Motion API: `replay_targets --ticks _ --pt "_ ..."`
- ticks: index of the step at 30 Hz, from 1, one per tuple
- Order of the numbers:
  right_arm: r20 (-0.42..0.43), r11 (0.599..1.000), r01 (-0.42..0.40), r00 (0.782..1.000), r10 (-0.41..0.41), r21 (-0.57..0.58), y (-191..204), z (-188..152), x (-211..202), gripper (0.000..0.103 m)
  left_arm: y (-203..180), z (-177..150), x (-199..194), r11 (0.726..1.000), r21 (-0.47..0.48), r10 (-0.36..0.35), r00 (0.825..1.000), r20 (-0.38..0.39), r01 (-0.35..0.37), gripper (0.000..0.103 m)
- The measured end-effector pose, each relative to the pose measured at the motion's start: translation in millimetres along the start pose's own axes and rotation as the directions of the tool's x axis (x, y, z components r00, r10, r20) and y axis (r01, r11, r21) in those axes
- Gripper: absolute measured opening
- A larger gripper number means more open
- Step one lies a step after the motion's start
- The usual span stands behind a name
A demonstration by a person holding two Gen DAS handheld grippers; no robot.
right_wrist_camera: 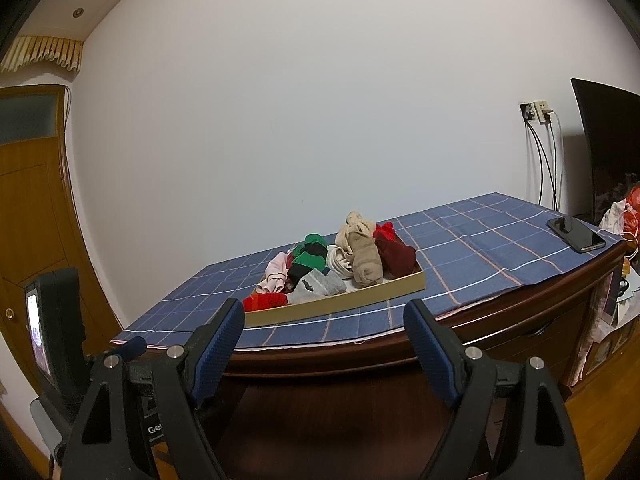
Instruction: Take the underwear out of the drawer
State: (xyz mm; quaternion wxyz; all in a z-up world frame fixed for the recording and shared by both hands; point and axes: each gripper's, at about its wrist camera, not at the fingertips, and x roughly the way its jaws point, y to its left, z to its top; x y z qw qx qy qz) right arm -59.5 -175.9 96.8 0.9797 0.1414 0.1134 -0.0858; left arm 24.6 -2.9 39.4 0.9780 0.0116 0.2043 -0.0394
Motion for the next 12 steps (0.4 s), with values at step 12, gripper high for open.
replay_targets --ticks 12 --pt "-0.002 1.000 0.006 1.000 -0.006 0.005 1.0 -0.4 0.6 0.084 2.5 -0.2 2.3 1.000 -0.012 -0.003 1.000 -0.006 0.003 0.103"
